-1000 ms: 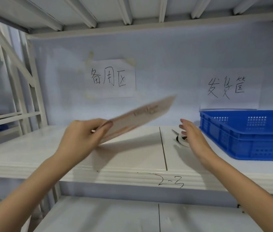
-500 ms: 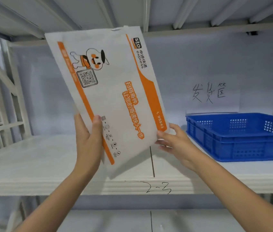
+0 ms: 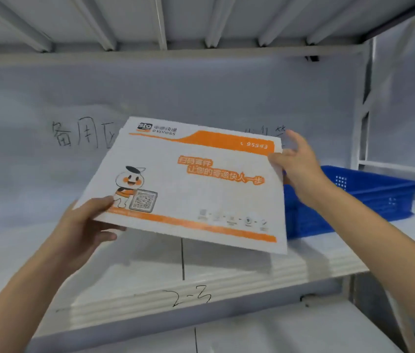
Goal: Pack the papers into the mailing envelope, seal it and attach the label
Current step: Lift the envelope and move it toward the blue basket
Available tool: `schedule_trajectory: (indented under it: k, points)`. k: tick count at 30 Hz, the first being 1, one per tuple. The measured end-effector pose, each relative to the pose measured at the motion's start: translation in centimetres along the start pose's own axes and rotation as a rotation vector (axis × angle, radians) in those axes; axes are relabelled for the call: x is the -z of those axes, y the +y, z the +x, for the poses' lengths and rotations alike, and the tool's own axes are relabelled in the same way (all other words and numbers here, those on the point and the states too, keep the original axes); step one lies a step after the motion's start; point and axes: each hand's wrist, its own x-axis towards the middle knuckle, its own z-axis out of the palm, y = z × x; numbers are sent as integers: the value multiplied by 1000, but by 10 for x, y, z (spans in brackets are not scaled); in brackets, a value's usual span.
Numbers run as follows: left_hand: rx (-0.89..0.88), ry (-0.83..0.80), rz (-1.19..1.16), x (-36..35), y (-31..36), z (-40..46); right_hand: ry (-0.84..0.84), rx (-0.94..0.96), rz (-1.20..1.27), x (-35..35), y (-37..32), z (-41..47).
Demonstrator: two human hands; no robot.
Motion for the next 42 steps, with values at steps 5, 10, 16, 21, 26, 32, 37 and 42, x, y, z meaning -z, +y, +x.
schedule_trajectory:
  k: [5, 10, 16, 21, 26, 32, 37, 42]
  points:
    - [104, -71, 48, -46, -21, 15, 75, -155, 224, 50, -12, 16]
    - [79, -72, -106, -106, -48, 31, -109, -329, 244, 94, 3, 17]
    - [16, -101, -12, -176, -75, 48, -33, -411, -193, 148, 30, 27]
    - [-121, -130, 533, -214, -86, 70, 118, -358, -448, 188, 38, 55]
    - [-113, -259, 706, -236, -91, 81, 241, -237, -580, 211, 46, 86]
    - [-140, -200, 933, -249, -110, 100, 321, -45, -844, 219, 62, 123]
    - [-171, -156, 972, -253, -119, 112, 321, -55, -930, 228, 77, 142]
    - [-174, -154, 900, -248, -120, 112, 342, -53, -1150, 231, 96, 139]
